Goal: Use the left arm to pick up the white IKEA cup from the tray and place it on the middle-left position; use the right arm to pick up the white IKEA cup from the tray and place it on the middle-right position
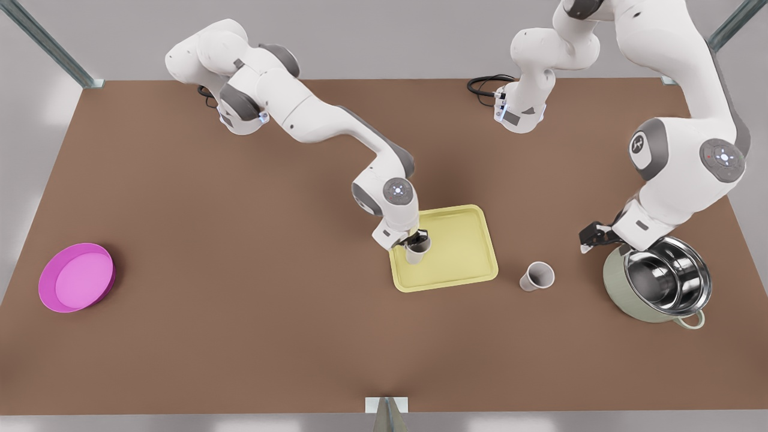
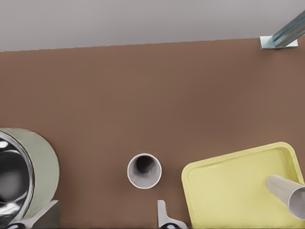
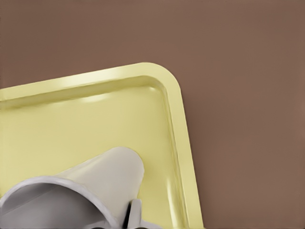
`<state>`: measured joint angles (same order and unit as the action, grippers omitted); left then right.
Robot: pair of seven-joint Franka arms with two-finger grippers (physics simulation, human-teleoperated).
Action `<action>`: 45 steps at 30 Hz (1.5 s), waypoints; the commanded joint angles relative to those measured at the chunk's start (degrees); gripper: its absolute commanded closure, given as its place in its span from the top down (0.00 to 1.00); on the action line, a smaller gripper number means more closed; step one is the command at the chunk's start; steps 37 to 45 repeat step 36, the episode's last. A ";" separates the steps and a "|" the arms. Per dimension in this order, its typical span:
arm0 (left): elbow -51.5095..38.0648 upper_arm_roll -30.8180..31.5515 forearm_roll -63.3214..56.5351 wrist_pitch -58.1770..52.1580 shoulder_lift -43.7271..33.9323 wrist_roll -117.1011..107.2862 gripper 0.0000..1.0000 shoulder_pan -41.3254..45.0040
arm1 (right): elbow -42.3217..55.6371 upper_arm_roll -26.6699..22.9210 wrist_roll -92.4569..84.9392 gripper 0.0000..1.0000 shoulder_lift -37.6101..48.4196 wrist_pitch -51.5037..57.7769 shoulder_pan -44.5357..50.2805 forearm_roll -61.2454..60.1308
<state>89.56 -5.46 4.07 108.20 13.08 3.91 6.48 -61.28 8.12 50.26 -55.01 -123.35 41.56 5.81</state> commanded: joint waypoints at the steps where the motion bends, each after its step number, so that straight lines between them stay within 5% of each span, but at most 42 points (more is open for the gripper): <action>1: -0.53 -0.34 -0.03 -3.08 1.25 -0.66 1.00 -1.38 | -2.88 -0.03 0.54 0.19 3.41 0.39 -1.65 0.25; 7: -0.27 0.01 0.33 -3.08 1.25 -0.22 1.00 -1.03 | -19.05 1.20 -13.69 0.19 14.58 -0.93 -11.23 -3.09; 9: -0.27 0.01 0.33 -3.08 1.34 -0.40 1.00 -0.94 | -28.46 2.25 -17.56 0.19 17.48 -9.19 -14.31 -3.26; 13: -0.44 -0.08 0.41 -2.90 1.34 -0.22 1.00 -1.56 | -30.83 2.96 -24.24 0.24 16.78 -12.26 -16.25 -10.65; 14: -0.44 -0.08 0.33 -2.99 1.34 -0.39 1.00 -1.38 | -30.83 2.96 -24.85 0.61 16.86 -12.26 -16.25 -10.74; 15: -0.35 -0.08 0.33 -2.99 1.34 -0.31 1.00 -1.38 | -30.83 2.96 -24.95 0.84 16.86 -12.35 -16.25 -10.74; 19: -0.35 -0.08 -0.29 -1.85 1.42 -0.22 1.00 -1.29 | -30.83 2.96 -24.68 1.00 17.04 -12.18 -16.16 -10.74; 23: -0.35 -0.08 -0.29 -1.94 1.42 -0.22 1.00 -1.12 | -30.74 -0.11 -24.33 1.00 28.81 -0.84 -18.35 -9.95; 27: -0.35 -0.08 -0.29 -1.94 1.42 -0.31 1.00 -1.03 | -30.48 -16.56 -38.30 1.00 37.34 10.41 -20.19 -9.77; 29: -0.35 -0.08 -0.29 -1.94 1.42 -0.31 1.00 -1.03 | -30.74 -7.17 -46.99 1.00 42.52 16.29 -37.22 -4.76; 32: -0.35 -0.08 -0.29 -2.02 1.60 -0.40 1.00 -0.94 | -35.93 -6.98 -56.75 1.00 48.15 19.11 -40.24 -4.41; 45: -0.27 -0.08 0.15 -1.94 1.60 -0.57 1.00 -0.94 | -35.49 -8.21 -57.11 1.00 44.64 17.88 -37.78 -5.20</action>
